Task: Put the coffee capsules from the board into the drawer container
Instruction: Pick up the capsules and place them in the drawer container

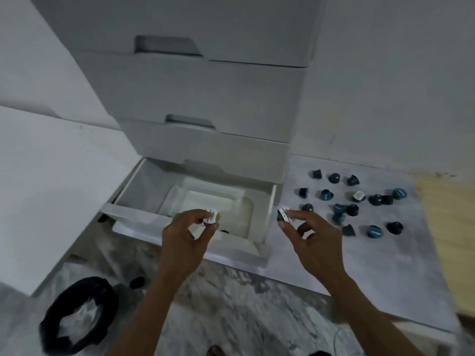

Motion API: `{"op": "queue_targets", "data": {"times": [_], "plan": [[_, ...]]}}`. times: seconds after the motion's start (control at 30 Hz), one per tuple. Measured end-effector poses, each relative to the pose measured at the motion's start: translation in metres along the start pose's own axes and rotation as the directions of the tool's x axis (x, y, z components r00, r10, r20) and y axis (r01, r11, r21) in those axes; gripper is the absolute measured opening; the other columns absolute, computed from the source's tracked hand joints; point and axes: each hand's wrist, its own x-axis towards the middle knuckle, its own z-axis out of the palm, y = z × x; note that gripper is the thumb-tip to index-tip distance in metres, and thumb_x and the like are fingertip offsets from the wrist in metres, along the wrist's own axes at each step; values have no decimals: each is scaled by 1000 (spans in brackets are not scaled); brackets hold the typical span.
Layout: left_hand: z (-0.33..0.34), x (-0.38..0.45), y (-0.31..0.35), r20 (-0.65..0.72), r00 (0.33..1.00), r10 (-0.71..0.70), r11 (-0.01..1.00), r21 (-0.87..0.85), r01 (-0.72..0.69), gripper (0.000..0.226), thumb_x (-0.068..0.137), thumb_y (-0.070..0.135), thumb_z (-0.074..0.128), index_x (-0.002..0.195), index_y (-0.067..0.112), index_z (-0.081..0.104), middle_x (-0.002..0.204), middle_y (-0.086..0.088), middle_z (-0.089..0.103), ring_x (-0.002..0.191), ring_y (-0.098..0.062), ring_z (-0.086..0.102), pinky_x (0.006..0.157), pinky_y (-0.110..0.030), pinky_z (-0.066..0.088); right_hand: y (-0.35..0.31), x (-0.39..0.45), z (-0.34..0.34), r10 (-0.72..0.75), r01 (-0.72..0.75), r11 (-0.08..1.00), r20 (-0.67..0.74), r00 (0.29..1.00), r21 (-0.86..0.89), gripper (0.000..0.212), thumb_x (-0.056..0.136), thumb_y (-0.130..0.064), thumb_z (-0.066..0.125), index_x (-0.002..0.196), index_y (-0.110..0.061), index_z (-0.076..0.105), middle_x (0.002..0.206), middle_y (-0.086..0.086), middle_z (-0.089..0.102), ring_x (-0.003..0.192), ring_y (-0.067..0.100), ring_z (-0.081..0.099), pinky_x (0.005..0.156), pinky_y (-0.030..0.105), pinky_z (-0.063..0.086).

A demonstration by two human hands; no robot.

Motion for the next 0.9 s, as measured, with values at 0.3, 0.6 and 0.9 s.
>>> {"op": "queue_targets", "data": {"times": [0.3,0.6,0.9], "plan": [[-77,79,-77,119,991,-64,991,126,49,19,75,32,80,91,29,71,86,16,69,80,0,63,67,-30,54,-48,13,92,57,-51,997,94,994,-59,20,77,-23,81,96,-24,74,72,-32,58,55,6,60,56,5,40],[-69,145,-136,405,907,-113,970,244,12,16,76,25,81,89,22,72,78,22,63,66,-2,62,59,-7,41,-26,55,187,140,-118,989,307,941,-90,16,79,-28,79,93,-30,73,93,-22,70,56,10,60,59,18,49],[-36,175,-183,708,691,-144,961,268,-75,15,78,24,79,90,20,72,91,11,71,64,16,58,61,-8,38,4,74,253,267,-111,951,585,766,-289,20,82,-34,73,101,-31,71,103,-13,71,69,-2,56,68,22,48]]}}
